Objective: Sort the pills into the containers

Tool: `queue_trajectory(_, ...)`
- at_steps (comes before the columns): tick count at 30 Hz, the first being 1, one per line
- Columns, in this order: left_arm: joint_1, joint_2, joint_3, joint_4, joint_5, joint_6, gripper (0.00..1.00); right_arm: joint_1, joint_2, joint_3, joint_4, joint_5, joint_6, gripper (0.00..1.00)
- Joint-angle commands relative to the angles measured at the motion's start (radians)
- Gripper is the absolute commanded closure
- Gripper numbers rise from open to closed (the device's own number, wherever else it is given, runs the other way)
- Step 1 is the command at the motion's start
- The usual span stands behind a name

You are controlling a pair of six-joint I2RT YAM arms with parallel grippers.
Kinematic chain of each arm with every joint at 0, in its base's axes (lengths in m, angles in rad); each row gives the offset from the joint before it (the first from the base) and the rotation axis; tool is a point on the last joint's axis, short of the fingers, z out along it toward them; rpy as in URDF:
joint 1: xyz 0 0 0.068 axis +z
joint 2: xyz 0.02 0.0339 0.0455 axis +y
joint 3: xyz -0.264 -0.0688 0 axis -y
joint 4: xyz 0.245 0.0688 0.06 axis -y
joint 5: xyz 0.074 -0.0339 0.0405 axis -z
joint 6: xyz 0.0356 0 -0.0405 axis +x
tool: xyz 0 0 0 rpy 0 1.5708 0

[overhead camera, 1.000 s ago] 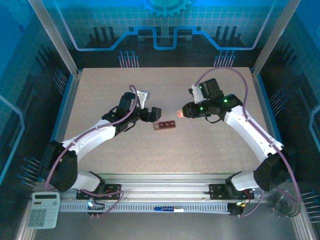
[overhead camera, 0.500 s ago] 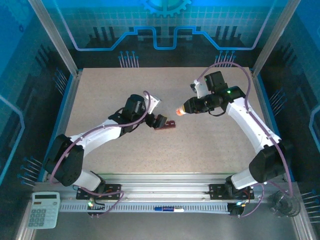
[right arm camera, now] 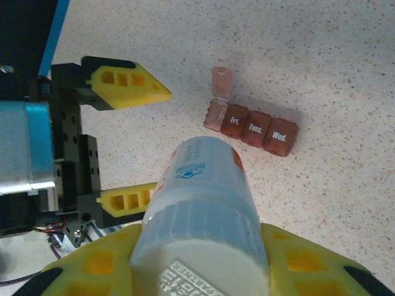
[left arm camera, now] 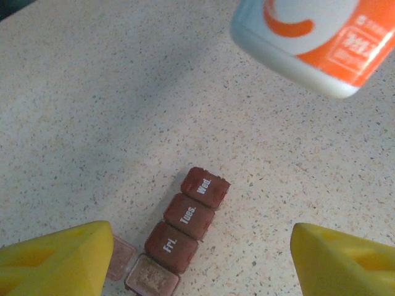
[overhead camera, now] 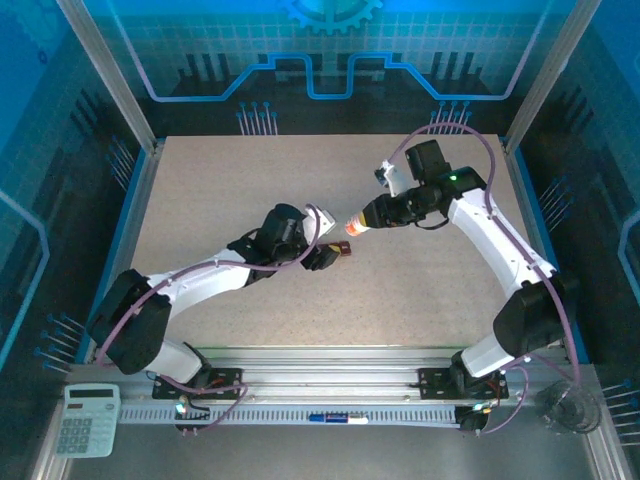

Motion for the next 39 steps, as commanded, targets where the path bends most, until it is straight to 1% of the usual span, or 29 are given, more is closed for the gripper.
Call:
queue_trajectory(1,-0.031,-0.047,-0.028,0.046,-0.044,0.050,0.24,-0.011,0.008,0.049,-0.033,-0.061,-0.020,0.70)
queue_trajectory(6,-0.061,-0.062,-0.036,0.064,-0.072,0.077,0.26,-0.011,-0.002,0.057,-0.033,-0.098,-0.019,0.70)
queue_trajectory(10,-0.064,-0.096,-0.050,0.096,-0.088,0.063,0.30,-0.011,-0.003,0.045,-0.034,-0.113,-0.021,0.70)
queue_trajectory(13,-0.064,-0.133,-0.060,0.110,-0.060,0.039,0.31,-0.011,-0.003,0.025,-0.018,-0.143,-0.016,0.70)
queue_trajectory(17,-0.064,-0.174,-0.062,0.096,0.023,0.017,0.32,-0.011,-0.003,-0.005,0.024,-0.197,-0.002,0.70)
queue_trajectory(22,-0.062,-0.191,-0.052,0.063,0.081,0.010,0.33,-0.010,-0.002,-0.043,0.069,-0.258,0.013,0.71)
queue_trajectory(27,-0.061,-0.181,-0.040,0.051,0.093,0.013,0.37,-0.011,-0.006,-0.083,0.114,-0.307,0.029,0.71)
queue_trajectory(33,-0.055,-0.157,-0.027,0.051,0.105,0.016,0.39,-0.011,-0.015,-0.118,0.150,-0.359,0.041,0.71)
queue_trajectory(39,-0.049,-0.139,-0.006,0.048,0.123,0.009,0.42,-0.011,-0.023,-0.150,0.190,-0.392,0.062,0.71)
